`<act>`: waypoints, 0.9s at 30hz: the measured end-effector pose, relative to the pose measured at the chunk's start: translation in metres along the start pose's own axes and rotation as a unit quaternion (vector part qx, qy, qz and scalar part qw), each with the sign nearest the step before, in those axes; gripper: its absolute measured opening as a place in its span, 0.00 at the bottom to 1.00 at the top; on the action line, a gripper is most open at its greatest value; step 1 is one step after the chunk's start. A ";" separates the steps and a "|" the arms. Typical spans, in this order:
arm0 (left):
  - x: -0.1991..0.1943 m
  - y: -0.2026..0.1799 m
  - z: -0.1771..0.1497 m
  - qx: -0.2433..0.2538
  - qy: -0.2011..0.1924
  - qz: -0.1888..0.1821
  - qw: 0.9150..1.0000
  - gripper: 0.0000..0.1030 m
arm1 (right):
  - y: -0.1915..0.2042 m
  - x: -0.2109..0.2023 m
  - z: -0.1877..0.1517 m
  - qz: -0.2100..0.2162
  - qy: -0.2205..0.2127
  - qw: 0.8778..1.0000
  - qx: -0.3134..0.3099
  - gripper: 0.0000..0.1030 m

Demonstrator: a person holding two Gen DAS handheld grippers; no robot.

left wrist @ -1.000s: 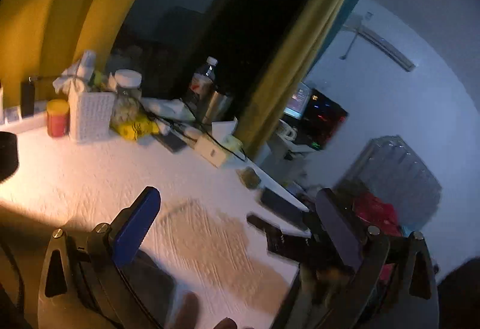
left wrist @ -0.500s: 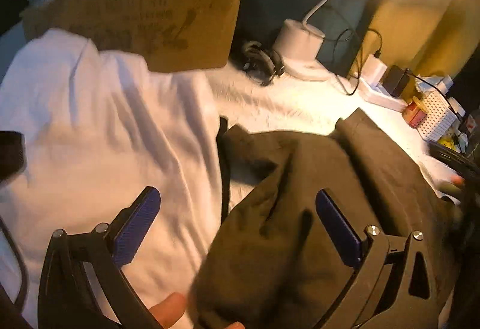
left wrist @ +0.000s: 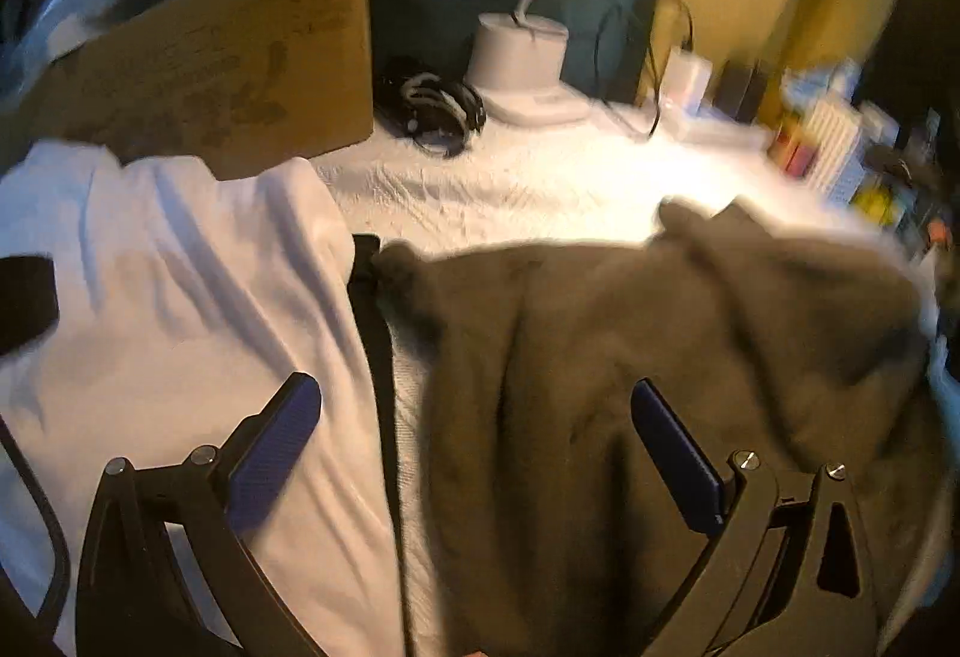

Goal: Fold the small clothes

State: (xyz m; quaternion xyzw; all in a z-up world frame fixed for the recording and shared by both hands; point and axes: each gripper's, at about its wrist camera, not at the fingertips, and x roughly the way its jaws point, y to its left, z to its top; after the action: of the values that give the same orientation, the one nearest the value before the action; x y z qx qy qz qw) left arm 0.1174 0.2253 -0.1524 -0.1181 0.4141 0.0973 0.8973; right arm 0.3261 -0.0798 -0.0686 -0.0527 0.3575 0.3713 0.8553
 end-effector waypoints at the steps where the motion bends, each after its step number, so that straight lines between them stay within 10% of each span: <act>1: -0.014 0.005 0.003 -0.017 -0.012 -0.027 0.999 0.99 | -0.010 -0.026 -0.003 0.010 -0.001 1.000 0.022 0.72; 6: -0.090 0.013 0.009 -0.047 -0.106 -0.070 0.991 0.99 | -0.027 -0.072 -0.024 0.001 -0.020 0.999 0.040 0.74; 13: -0.204 0.082 -0.017 -0.167 -0.243 -0.052 0.954 0.99 | 0.003 0.001 -0.032 0.087 0.042 0.995 0.030 0.75; 20: -0.203 0.116 -0.057 -0.220 -0.220 -0.022 0.950 0.99 | 0.035 0.089 -0.035 0.101 0.128 0.987 0.000 0.76; 27: -0.194 0.129 -0.073 -0.234 -0.199 -0.017 0.951 0.99 | 0.046 0.110 -0.035 0.062 0.116 0.991 -0.017 0.76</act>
State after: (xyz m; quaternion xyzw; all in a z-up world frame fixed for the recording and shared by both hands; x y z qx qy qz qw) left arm -0.0939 0.3116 -0.0668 -0.3102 0.1907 0.1979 0.9101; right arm 0.3270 0.0062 -0.1576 -0.0878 0.4508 0.4206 0.7824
